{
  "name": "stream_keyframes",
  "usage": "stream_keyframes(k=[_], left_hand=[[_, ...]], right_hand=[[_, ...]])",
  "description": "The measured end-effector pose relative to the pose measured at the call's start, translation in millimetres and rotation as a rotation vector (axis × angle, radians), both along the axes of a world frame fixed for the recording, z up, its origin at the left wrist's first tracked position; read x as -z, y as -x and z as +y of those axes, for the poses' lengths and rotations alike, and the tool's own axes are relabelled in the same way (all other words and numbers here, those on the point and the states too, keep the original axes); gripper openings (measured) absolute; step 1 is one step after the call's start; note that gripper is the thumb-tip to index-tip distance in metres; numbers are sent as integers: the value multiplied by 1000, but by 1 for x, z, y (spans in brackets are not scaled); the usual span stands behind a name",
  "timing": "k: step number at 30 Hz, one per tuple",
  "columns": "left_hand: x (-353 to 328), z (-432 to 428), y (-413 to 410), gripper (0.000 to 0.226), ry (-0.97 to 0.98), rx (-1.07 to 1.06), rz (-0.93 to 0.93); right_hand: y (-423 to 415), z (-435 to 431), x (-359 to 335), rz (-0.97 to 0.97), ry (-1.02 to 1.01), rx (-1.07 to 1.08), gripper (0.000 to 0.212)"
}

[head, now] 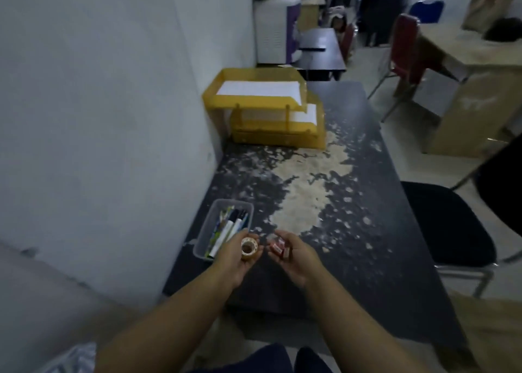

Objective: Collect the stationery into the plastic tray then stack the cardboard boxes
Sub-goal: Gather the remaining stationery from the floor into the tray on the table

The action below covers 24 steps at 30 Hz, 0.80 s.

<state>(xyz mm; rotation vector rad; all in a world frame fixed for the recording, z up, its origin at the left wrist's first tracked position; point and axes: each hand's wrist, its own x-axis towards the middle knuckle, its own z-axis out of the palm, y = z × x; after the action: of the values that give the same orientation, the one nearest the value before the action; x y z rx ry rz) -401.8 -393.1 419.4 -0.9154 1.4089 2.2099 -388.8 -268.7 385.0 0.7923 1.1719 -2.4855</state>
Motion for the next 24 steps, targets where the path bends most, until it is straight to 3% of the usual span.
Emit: stream_keyframes(k=[4, 7, 13, 18, 24], left_hand=[[2, -32, 25, 23, -16, -126, -11], [9, -44, 33, 37, -41, -169, -18], [18, -55, 42, 38, -37, -267, -70], [16, -61, 47, 17, 32, -341, -86], [18, -62, 40, 23, -10, -453, -98]], right_hand=[[35, -32, 0, -22, 19, -80, 16], [58, -42, 4, -51, 5, -130, 21], [102, -59, 5, -90, -40, -273, 28], [130, -79, 5, -76, -138, -351, 31], [151, -94, 8, -78, -191, -418, 39]])
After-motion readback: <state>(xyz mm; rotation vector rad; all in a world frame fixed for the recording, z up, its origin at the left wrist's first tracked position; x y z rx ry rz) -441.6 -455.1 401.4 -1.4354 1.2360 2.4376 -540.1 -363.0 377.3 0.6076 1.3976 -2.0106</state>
